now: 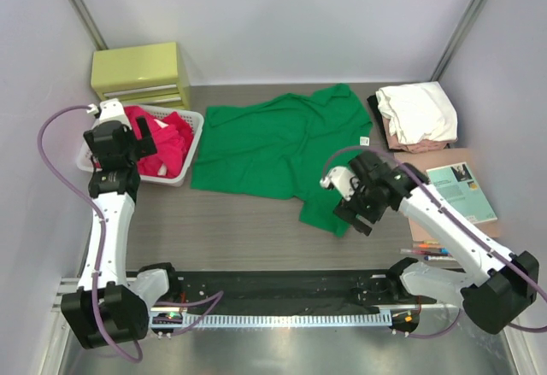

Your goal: Fold and stack the t-shirts

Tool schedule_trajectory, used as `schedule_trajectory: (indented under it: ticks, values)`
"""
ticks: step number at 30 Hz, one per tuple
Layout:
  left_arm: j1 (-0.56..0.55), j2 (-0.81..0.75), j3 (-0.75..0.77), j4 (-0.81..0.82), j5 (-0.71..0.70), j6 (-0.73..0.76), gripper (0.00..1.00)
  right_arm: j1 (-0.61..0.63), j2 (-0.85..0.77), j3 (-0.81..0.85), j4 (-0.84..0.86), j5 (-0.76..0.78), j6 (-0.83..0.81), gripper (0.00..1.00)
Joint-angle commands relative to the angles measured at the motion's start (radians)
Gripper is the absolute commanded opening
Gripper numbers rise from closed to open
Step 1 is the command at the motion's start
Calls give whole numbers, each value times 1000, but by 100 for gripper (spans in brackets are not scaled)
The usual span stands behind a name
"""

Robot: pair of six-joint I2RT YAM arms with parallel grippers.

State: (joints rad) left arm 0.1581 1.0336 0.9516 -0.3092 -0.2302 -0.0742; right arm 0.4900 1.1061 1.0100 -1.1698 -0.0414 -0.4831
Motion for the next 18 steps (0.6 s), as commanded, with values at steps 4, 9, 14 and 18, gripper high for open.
schedule_trajectory:
  ticks: [4,9,14,18]
  values:
    - [54,6,9,33,0,-53,100,171,60,-79,240,120,31,80]
    - [55,-12,24,21,26,-52,100,185,156,-48,260,124,-11,75]
    - [54,0,18,19,52,-53,100,220,264,-30,256,104,-26,73]
    - [54,8,13,19,38,-33,100,274,308,-27,199,135,-37,72]
